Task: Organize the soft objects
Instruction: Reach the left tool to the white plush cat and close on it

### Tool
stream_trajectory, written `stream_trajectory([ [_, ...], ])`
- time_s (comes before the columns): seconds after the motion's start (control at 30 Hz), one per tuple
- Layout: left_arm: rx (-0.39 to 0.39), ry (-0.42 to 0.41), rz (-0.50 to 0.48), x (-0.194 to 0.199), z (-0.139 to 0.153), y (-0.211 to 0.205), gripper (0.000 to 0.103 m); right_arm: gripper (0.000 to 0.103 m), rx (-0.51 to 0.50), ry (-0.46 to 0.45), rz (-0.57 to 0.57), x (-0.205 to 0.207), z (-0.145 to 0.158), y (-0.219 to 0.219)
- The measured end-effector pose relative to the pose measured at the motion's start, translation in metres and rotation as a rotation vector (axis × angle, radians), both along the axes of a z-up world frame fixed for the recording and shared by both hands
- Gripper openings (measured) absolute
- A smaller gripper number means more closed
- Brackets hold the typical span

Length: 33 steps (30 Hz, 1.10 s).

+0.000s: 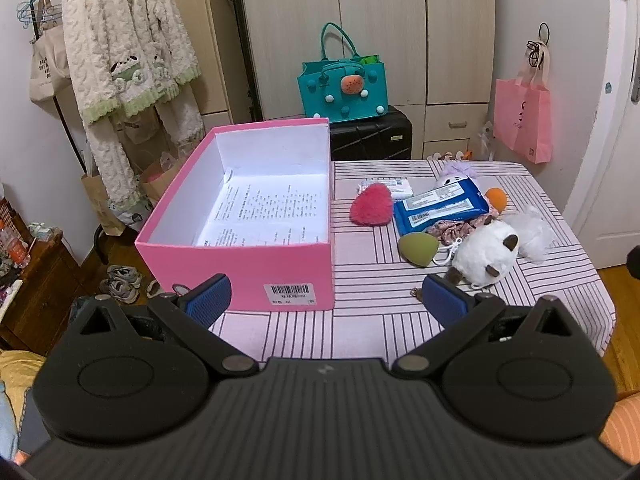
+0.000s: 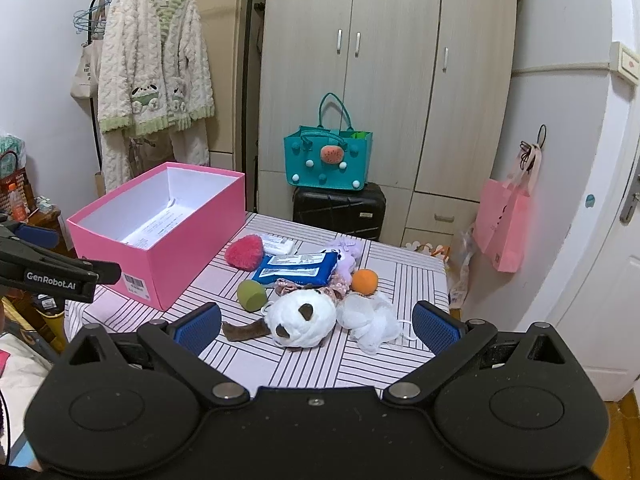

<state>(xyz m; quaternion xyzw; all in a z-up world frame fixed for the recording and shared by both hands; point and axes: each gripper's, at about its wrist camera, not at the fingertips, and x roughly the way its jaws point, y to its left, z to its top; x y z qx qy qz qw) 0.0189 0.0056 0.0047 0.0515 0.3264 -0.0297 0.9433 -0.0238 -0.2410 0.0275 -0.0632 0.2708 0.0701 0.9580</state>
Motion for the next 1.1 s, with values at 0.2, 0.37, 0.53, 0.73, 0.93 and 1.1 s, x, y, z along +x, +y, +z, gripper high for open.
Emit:
stream_trajectory([
  [0.2, 0.012, -0.002, -0.016, 0.011, 0.014, -0.003, 0.103, 0.103, 0.030, 0.016, 0.027, 0.011, 0.012, -0.014],
  [0.37, -0.034, 0.004, -0.094, 0.025, 0.029, -0.009, 0.103, 0.103, 0.056, 0.018, 0.037, 0.028, 0.010, -0.027],
  [0.53, -0.072, 0.045, -0.197, 0.045, 0.036, -0.027, 0.103, 0.103, 0.095, 0.009, 0.088, 0.049, -0.002, -0.040],
  [0.73, -0.111, 0.050, -0.267, 0.067, 0.026, -0.048, 0.103, 0.103, 0.096, -0.010, 0.178, 0.073, -0.035, -0.048],
  [0.93, -0.155, 0.034, -0.354, 0.090, 0.005, -0.066, 0.102, 0.097, 0.012, 0.047, 0.271, 0.096, -0.075, -0.038],
  [1.1, -0.162, 0.100, -0.418, 0.111, -0.018, -0.085, 0.100, 0.096, 0.007, 0.074, 0.315, 0.111, -0.103, -0.031],
])
